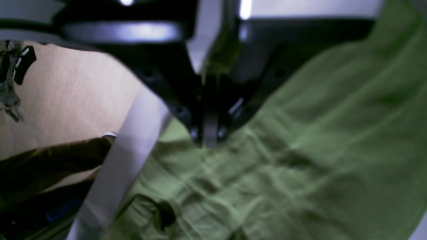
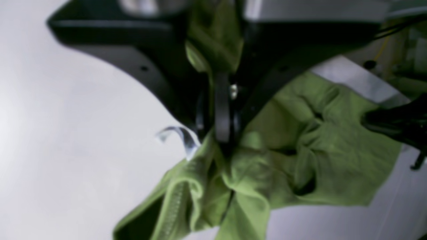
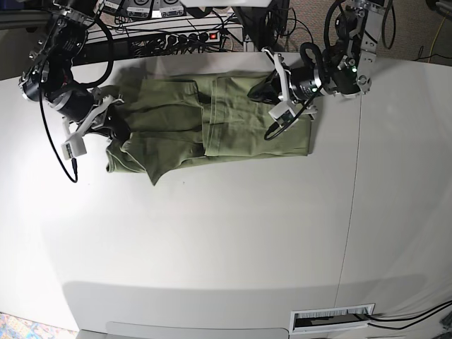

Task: Fold the T-shirt properly
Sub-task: 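Grasp the folded shirt with both grippers and fold it in half again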

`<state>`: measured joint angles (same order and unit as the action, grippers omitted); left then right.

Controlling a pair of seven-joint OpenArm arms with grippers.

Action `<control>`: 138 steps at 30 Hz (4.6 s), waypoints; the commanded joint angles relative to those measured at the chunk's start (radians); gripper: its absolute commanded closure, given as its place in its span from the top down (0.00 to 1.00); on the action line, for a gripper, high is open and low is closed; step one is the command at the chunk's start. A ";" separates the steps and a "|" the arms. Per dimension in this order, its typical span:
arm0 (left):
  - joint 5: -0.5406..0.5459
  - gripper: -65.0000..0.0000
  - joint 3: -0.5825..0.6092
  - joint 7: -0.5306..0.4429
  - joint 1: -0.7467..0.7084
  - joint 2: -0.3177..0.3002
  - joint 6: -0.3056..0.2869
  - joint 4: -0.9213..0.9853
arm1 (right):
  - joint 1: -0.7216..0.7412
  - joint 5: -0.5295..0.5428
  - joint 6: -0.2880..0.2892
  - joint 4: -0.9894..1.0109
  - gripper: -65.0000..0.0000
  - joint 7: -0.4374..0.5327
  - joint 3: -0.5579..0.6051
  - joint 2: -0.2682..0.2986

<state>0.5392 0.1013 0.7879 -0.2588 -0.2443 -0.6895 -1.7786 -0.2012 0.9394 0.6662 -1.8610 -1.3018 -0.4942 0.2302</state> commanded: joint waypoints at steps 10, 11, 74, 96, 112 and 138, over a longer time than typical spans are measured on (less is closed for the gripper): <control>-0.053 0.00 0.132 -0.026 0.009 0.051 -0.009 -0.016 | 0.008 0.037 0.004 -0.117 0.00 0.074 -0.004 -0.027; -0.053 0.00 0.131 -0.023 0.010 0.050 -0.009 -0.018 | 0.008 0.039 0.004 -0.122 0.00 0.083 -0.004 -0.043; -0.196 0.00 -0.103 -0.335 0.026 0.008 -0.009 0.116 | 0.011 -0.105 0.032 -0.035 0.01 0.240 0.617 -0.372; 0.023 0.00 -0.411 -0.070 -0.025 -0.094 -0.009 -0.123 | 0.116 0.216 0.032 -0.044 0.17 0.117 0.618 -0.372; 0.111 0.00 -0.413 0.145 -0.055 -0.113 -0.009 -0.122 | 0.129 0.001 0.032 -0.181 0.10 0.101 0.315 -0.318; 0.561 0.00 -0.413 0.356 -0.110 -0.135 0.016 -0.122 | -0.010 0.051 0.032 -0.179 0.34 -0.023 0.452 -0.264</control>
<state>1.0748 -0.3042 1.1618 -0.3714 -0.3702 -0.6674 -1.8851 -0.2214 0.9691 0.6968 -2.0247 -1.3499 -0.0422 -0.0338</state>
